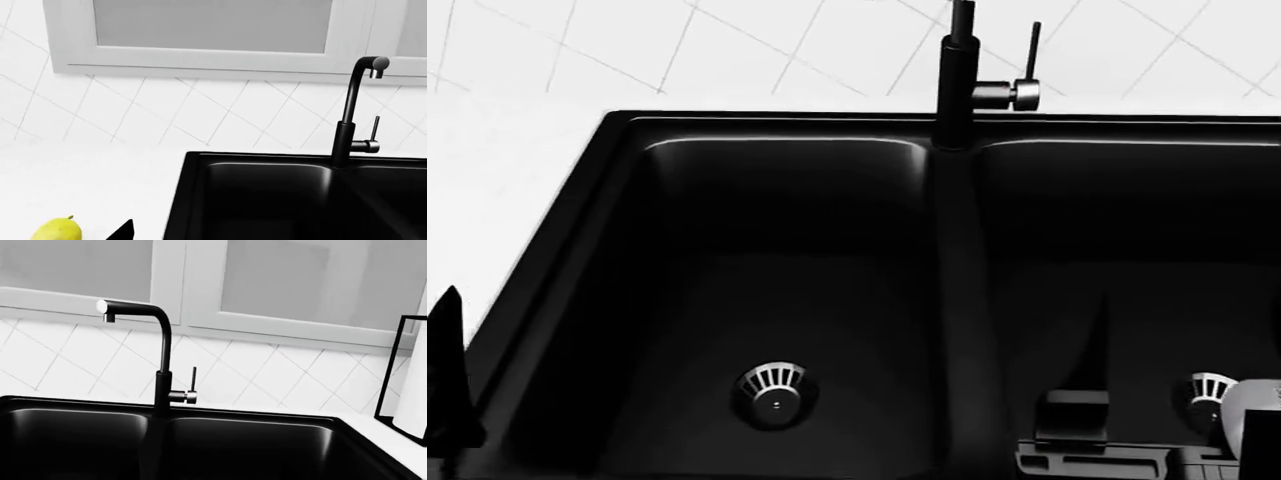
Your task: There is a mixed pile of frozen fruits and vegetables on the counter. Locate all the frozen vegetables and place the items in a bowl on the counter. Take all the frozen fruits and defrost them in a running sink.
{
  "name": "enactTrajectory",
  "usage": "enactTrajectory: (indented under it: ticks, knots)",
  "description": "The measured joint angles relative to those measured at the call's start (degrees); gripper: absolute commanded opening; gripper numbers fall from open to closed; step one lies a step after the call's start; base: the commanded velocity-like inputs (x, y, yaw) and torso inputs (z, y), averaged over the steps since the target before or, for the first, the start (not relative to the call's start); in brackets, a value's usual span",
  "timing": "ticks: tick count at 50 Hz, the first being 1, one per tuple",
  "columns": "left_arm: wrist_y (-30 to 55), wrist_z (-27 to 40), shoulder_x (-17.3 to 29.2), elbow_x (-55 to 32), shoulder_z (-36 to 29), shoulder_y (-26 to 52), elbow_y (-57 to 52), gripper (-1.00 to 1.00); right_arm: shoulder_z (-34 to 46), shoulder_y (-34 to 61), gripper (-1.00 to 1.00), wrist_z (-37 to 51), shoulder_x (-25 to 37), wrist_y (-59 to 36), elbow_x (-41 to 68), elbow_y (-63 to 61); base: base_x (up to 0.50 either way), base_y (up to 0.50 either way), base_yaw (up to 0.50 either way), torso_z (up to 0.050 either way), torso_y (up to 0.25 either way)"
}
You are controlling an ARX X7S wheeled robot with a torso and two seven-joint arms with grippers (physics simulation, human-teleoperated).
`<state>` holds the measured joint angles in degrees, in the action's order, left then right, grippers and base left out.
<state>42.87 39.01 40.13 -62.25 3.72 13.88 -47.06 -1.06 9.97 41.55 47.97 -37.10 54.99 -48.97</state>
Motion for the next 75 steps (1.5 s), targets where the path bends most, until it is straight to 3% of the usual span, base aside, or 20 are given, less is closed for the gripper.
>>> enactTrajectory:
  ticks: [44, 67, 75]
  knots:
    - [-0.6, 0.1, 0.6, 0.1, -0.5, -0.1, 0.0, 1.00, 1.7, 0.5, 1.00, 0.4, 0.9, -0.7, -0.7, -0.3, -0.05, 0.48, 0.00, 0.000, 0.000]
    - [-0.8, 0.3, 1.0, -0.3, -0.5, -0.2, -0.3, 1.00, 3.1, 0.9, 1.00, 0.3, 1.0, -0.9, -1.6, -0.3, 0.22, 0.50, 0.00, 0.000, 0.000]
    - [-0.9, 0.4, 1.2, -0.3, -0.5, -0.2, -0.3, 1.00, 3.8, 0.9, 1.00, -0.3, 0.8, -0.6, -1.7, -0.3, 0.00, 0.05, 0.00, 0.000, 0.000]
